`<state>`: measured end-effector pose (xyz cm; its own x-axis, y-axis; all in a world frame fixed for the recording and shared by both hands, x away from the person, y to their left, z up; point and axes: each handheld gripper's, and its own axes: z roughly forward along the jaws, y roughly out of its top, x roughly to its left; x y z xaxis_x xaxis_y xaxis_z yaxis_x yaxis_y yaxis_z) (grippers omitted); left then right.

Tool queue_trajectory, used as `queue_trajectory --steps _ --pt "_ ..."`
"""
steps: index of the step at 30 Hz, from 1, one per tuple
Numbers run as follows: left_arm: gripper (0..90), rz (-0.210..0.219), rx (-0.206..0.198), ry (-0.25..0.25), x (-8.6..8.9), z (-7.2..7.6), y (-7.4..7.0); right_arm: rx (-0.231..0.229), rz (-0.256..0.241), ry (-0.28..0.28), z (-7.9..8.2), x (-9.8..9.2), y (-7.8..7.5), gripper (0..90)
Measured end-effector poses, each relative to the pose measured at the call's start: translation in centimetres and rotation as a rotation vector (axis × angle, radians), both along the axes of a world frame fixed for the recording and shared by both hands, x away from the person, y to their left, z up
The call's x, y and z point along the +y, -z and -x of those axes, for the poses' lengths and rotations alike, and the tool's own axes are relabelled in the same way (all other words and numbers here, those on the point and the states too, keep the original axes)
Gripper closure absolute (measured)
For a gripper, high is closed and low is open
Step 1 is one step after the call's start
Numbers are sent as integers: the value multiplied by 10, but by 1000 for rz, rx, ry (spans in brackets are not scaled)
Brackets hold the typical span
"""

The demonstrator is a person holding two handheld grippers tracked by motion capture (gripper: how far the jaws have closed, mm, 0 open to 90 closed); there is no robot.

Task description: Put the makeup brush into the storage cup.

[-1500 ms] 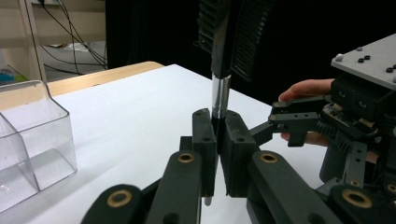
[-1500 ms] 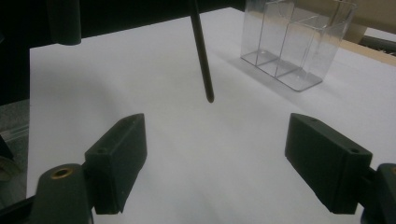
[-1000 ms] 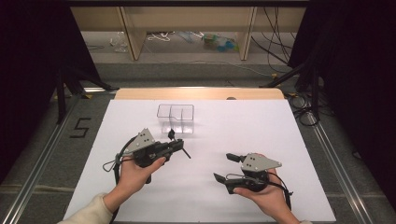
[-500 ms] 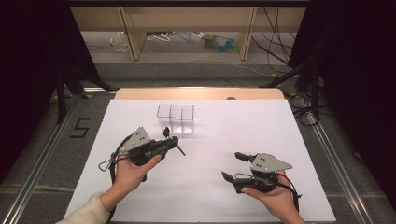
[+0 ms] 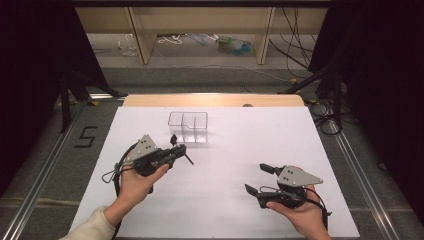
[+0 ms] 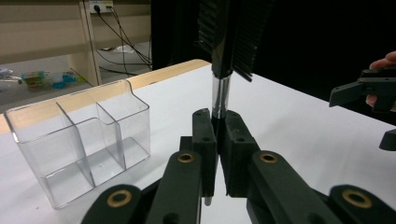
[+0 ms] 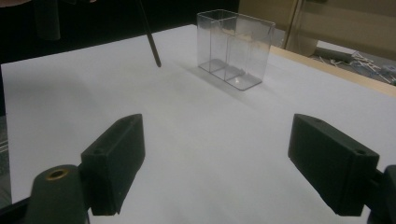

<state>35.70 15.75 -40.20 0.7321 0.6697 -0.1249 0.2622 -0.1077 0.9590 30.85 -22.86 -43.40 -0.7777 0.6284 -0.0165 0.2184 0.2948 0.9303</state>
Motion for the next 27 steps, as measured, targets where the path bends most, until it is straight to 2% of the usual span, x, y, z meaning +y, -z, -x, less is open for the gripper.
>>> queue_trajectory --steps 3,5,6,10,16,17,18,22,27 --pt "850 0 3 -8 2 0 0 -10 -17 5 0 -1 1 197" --pt "850 -2 4 -13 3 -1 0 0 14 15 2 -3 -1 197" --pt "850 0 2 -9 3 -1 0 1 14 14 2 -4 -1 197" --pt "850 -18 0 -19 4 -1 -1 -3 0 13 1 -4 0 197" --pt "850 -11 6 -38 3 -1 -1 -13 -18 15 2 -5 1 197" --pt "850 -30 -3 -34 4 -1 -1 -13 -18 13 2 -5 0 197" --pt "850 -23 -2 -38 4 -1 -1 -3 0 16 3 -7 -1 197" --pt "850 -42 -3 -36 5 -1 -2 3 -1 22 3 -8 -1 196" --pt "850 -42 -4 -43 6 -2 -2 2 1 24 4 -8 -1 195"
